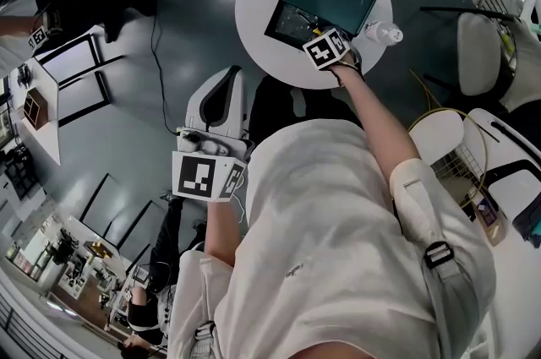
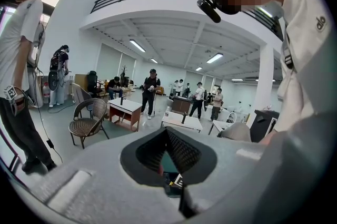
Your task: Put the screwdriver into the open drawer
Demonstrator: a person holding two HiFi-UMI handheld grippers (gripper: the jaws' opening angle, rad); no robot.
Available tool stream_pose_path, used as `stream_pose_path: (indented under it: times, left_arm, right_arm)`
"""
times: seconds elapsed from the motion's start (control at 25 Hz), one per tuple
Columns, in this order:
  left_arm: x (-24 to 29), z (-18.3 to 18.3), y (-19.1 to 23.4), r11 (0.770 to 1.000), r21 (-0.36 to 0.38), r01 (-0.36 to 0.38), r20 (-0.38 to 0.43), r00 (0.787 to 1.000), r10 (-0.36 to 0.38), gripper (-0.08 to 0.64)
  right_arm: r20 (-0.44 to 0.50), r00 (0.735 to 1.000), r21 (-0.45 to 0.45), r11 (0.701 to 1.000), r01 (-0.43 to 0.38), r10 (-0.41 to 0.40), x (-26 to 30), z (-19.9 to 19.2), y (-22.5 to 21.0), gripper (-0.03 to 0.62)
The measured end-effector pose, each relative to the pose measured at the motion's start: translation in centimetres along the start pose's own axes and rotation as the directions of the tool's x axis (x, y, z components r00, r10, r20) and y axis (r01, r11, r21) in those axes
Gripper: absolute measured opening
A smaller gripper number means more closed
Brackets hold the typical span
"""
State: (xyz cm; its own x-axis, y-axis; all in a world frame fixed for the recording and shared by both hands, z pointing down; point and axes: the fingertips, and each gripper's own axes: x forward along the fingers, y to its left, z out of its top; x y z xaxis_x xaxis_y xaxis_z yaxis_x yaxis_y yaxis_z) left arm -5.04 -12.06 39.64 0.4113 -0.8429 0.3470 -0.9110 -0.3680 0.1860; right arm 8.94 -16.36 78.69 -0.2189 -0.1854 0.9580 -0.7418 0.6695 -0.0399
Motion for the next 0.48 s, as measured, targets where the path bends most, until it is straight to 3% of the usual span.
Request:
stream_pose_path:
  times: [0.48]
  left_arm:
    - [0.32, 0.40, -0.32, 1.000, 0.002, 0.011, 0.010, 1.000, -0.011, 0.011]
  right_arm:
    - [0.025, 1.000, 0.006, 1.000, -0.003, 0.003, -0.74, 0.04, -0.04, 0.091]
